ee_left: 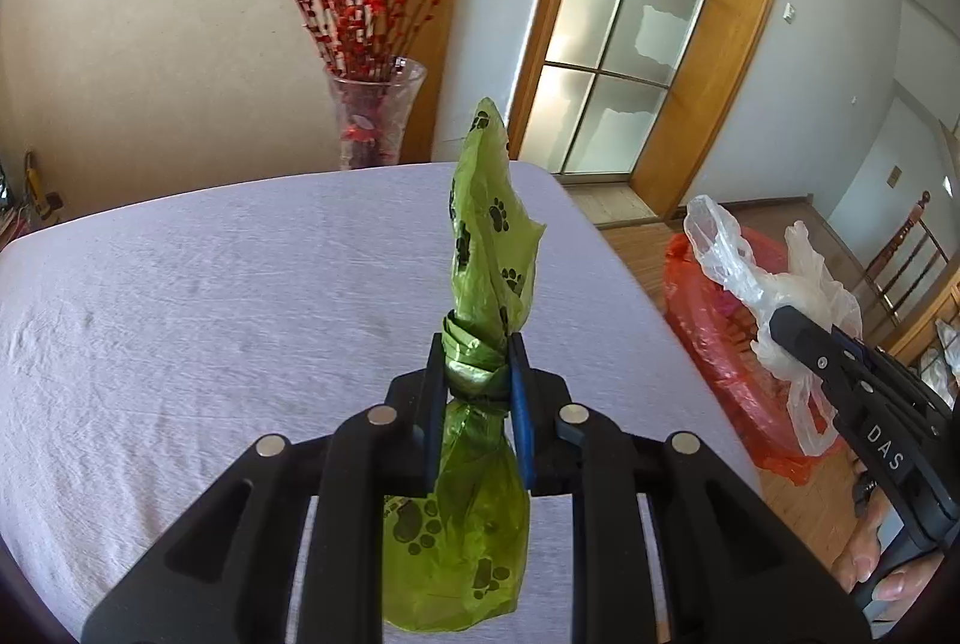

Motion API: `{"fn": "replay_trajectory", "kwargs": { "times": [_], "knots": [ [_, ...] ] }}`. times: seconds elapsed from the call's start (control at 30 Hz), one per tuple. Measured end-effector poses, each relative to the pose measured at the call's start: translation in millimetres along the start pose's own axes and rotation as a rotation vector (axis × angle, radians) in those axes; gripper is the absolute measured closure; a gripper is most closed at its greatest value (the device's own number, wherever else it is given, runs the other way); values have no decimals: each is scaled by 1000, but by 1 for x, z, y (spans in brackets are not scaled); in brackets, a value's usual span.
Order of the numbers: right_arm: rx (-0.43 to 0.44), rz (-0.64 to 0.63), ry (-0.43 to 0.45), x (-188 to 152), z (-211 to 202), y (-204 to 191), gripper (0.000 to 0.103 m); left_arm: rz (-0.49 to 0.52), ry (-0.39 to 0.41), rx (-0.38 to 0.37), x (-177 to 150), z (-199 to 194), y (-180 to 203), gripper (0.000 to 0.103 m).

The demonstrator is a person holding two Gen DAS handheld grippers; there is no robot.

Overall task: Collect trash
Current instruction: 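Carry the green paw-print and white bags with both tools to the basket, then open both tools over the red basket to drop the bags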

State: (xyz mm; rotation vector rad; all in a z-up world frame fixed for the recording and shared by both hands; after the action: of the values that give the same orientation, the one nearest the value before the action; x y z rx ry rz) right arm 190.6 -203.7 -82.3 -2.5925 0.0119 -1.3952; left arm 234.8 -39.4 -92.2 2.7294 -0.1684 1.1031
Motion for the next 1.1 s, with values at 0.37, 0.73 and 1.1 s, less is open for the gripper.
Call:
{"fn": "replay_trajectory", "kwargs": {
  "times": [0.37, 0.73, 1.1],
  "knots": [
    [-65, 84, 43, -1, -27, 43, 87, 70, -15, -93, 4, 9, 67, 83],
    [-128, 206, 90, 0, -49, 100, 87, 96, -32, -222, 10, 24, 132, 83],
    [-153, 313, 155, 10, -64, 147, 87, 118, -56, -327, 11, 40, 185, 83]
  ]
}}
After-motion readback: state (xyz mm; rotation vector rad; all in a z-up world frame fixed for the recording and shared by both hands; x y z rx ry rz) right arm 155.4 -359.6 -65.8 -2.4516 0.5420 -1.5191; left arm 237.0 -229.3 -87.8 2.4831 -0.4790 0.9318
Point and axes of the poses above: each gripper's, at about its wrist camera, not at the fingertips, and z roughly the way its jaws point, y to its right, x to its top, the point moved 8 cm from there along z, roughly the way its jaws point, and after that the axes turned 3 degrees about x, right-handed, at the moved point
